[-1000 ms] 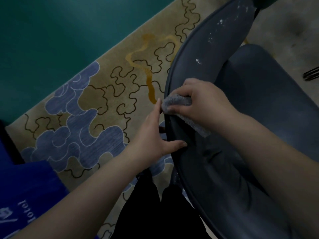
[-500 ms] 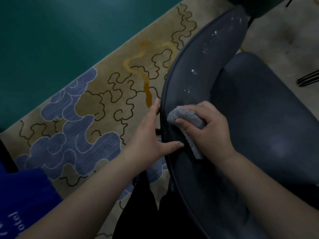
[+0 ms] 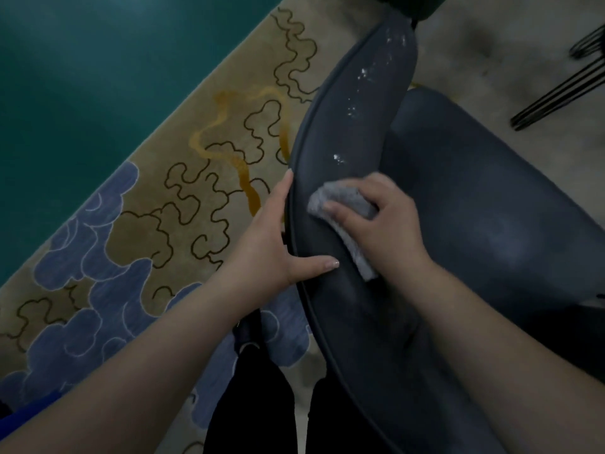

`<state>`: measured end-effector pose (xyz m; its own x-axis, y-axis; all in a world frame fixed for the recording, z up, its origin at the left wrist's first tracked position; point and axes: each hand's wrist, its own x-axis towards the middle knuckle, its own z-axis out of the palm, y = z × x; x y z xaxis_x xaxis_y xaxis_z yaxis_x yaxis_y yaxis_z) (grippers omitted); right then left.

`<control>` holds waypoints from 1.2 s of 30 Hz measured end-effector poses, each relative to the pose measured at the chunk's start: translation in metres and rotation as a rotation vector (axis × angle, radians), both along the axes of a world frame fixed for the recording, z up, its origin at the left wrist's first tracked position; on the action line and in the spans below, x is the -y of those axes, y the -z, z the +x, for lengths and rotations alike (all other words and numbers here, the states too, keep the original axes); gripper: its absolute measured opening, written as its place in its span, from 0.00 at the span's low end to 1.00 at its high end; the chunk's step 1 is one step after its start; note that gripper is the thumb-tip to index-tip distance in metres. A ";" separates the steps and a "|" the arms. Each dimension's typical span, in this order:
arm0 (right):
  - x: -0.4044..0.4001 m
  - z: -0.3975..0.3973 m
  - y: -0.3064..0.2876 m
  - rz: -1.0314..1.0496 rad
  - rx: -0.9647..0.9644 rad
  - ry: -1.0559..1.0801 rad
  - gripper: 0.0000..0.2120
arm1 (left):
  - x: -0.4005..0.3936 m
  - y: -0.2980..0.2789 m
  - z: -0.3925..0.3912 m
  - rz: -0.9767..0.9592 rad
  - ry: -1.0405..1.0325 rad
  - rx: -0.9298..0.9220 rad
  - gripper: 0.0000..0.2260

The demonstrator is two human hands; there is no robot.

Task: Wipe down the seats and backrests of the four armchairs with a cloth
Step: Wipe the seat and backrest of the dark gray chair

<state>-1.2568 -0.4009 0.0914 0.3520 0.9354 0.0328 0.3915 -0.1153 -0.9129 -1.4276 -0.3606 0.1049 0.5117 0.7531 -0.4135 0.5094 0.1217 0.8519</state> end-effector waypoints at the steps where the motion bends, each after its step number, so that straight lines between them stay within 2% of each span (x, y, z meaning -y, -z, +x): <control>1: -0.015 0.001 -0.001 -0.011 0.001 0.060 0.08 | -0.005 0.000 0.000 -0.003 0.017 0.000 0.56; 4: -0.045 0.002 0.000 -0.032 0.009 0.203 0.09 | -0.022 0.000 -0.001 0.012 0.092 -0.013 0.56; 11: 0.003 -0.013 0.003 -0.016 -0.015 0.217 0.10 | -0.061 0.005 0.001 0.018 0.258 0.027 0.56; 17: -0.057 -0.004 0.001 -0.028 -0.038 0.393 0.08 | -0.073 0.009 0.003 0.055 0.319 -0.016 0.58; 23: -0.027 -0.010 0.008 0.006 -0.066 0.370 0.10 | -0.096 0.008 0.013 0.079 0.313 0.011 0.57; 30: -0.092 0.021 0.010 -0.021 -0.017 0.456 0.07 | -0.116 0.005 0.027 0.108 0.365 -0.053 0.56; 36: -0.050 0.003 0.011 0.002 -0.024 0.411 0.11 | -0.131 0.000 0.039 0.105 0.385 -0.085 0.55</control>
